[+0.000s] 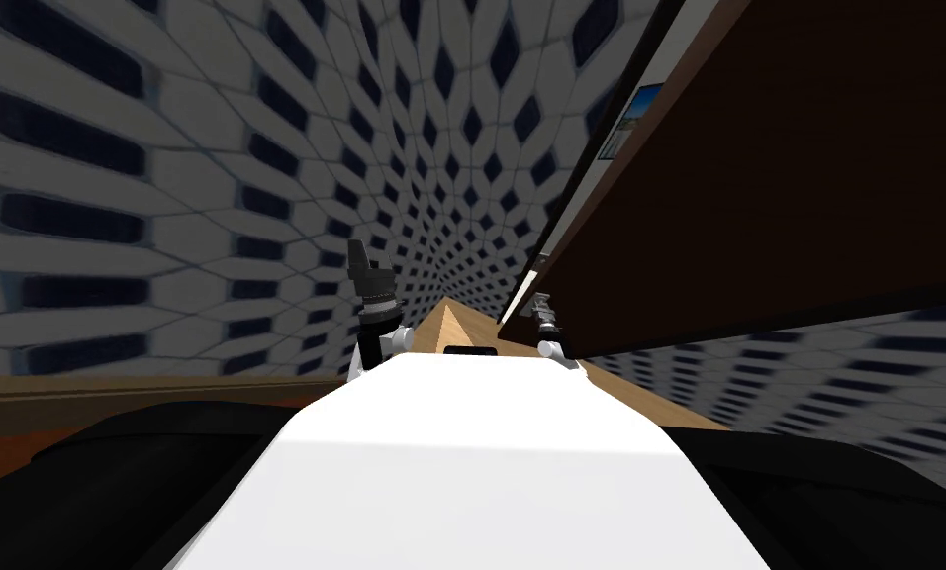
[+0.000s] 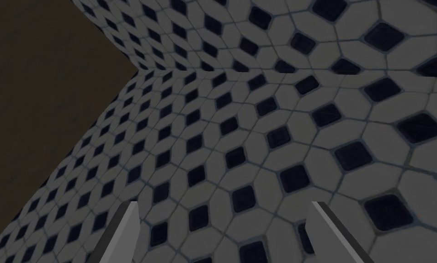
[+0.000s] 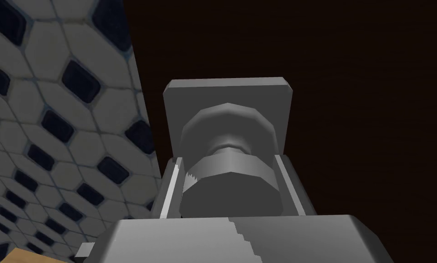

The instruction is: Pull the door open

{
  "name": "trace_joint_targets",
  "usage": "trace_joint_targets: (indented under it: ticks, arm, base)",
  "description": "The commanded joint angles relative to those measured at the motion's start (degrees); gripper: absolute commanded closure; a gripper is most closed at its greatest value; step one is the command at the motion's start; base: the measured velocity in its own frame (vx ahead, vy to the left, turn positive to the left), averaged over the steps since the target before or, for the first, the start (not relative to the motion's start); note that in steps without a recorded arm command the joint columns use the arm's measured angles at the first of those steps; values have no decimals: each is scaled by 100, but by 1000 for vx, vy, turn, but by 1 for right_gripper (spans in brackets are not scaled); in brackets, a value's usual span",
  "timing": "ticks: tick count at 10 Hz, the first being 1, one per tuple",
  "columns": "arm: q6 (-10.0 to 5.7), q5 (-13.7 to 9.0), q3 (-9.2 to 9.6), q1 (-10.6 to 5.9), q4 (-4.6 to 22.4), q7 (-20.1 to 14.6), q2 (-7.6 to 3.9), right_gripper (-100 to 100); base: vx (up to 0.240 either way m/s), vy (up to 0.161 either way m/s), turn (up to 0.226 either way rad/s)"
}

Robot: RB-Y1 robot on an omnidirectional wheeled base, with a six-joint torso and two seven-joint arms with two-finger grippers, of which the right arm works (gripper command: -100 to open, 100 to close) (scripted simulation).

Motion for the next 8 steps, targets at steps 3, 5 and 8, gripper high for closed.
trace_joint_targets:
  ticks: [3,5,8]
  arm:
    - [-163,37,208,100,-98,-229,-250,100]
    - [-241,54,307,148,-143,-338,-376,100]
    - [-367,81,466,227,-217,-514,-578,100]
  base:
    - [-232,-49,151]
    - [-253,-63,149]
    - [-221,-73,146]
